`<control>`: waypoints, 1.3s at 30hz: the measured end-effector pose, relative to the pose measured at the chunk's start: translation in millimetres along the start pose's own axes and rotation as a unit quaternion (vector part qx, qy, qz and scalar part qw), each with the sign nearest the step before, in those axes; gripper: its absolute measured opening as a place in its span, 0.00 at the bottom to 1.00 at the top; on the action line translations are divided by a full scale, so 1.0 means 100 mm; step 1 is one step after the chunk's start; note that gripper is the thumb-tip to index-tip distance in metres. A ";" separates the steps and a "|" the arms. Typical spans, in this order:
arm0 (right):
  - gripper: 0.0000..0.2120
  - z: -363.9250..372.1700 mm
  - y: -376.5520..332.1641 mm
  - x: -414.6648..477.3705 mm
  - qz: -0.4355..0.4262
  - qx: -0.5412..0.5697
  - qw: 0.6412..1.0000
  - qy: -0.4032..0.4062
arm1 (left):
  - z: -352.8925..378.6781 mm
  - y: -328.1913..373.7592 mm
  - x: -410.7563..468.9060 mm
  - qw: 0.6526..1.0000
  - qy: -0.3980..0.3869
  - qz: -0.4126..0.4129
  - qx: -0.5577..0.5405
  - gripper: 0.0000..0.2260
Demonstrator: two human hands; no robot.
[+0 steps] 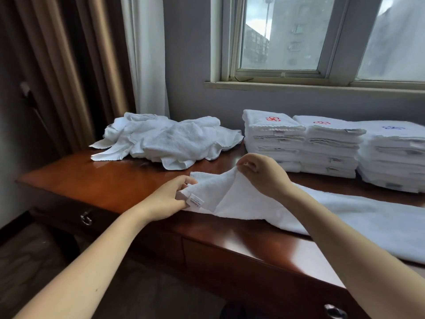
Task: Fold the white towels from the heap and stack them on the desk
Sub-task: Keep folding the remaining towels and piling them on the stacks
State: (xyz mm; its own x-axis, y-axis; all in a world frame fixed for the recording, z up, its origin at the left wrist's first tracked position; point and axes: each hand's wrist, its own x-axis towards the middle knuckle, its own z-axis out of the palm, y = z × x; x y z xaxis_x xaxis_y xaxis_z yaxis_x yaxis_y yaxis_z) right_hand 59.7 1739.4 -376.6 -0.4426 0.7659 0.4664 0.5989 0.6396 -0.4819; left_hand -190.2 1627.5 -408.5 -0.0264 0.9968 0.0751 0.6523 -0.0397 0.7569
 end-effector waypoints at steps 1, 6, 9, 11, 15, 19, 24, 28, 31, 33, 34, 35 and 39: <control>0.05 0.03 0.01 0.05 0.002 0.006 1.000 0.000 | 0.01 -0.02 0.03 1.000 0.018 -0.002 -0.022 0.15; 0.04 0.20 0.08 0.24 0.030 0.020 0.999 -0.013 | 0.03 -0.11 0.19 0.988 0.134 -0.019 -0.068 0.07; 0.04 0.31 0.13 0.27 0.037 0.024 0.998 -0.034 | 0.03 -0.11 0.29 0.978 0.195 -0.013 -0.072 0.11; 0.05 0.39 0.15 0.25 0.039 0.012 0.998 -0.046 | 0.01 -0.12 0.34 0.973 0.221 -0.031 -0.057 0.18; 0.09 0.55 0.19 0.16 0.044 0.006 0.995 -0.084 | -0.10 -0.23 0.36 0.959 0.211 -0.100 0.162 0.21; 0.08 0.64 0.22 0.09 0.036 0.012 0.996 -0.076 | -0.14 -0.22 0.27 0.929 0.159 -0.166 0.289 0.11; 0.10 0.64 0.18 0.05 -0.006 -0.007 0.999 -0.053 | 0.02 -0.04 0.26 0.922 0.202 -0.058 0.325 0.27; 0.16 0.53 0.23 -0.03 -0.011 -0.063 0.996 -0.059 | 0.43 0.25 0.36 0.956 0.124 0.040 0.263 0.20; 0.20 0.37 0.37 -0.17 0.023 -0.131 0.985 -0.107 | 0.80 0.40 0.47 0.962 0.048 0.037 0.266 0.20; 0.22 0.24 0.49 -0.31 0.069 -0.171 0.971 -0.154 | 0.99 0.47 0.55 0.957 0.010 0.021 0.288 0.22; 0.23 0.18 0.54 -0.39 0.088 -0.184 0.964 -0.170 | 1.06 0.48 0.58 0.955 -0.003 0.012 0.297 0.24; 0.24 0.14 0.59 -0.47 0.104 -0.191 0.959 -0.183 | 1.12 0.48 0.60 0.952 -0.013 0.005 0.307 0.25; 0.27 0.09 0.66 -0.61 0.129 -0.186 0.953 -0.201 | 1.15 0.42 0.64 0.943 -0.024 0.000 0.333 0.27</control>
State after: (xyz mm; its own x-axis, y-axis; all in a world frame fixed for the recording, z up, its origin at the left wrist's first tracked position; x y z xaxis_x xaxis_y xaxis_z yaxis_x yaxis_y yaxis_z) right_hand 120.4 1735.8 -443.4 -0.4235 0.9058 0.0107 0.8845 0.4160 -0.2110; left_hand -77.5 1698.0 -446.7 -0.0027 0.9994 0.0344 0.9837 -0.0035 0.1796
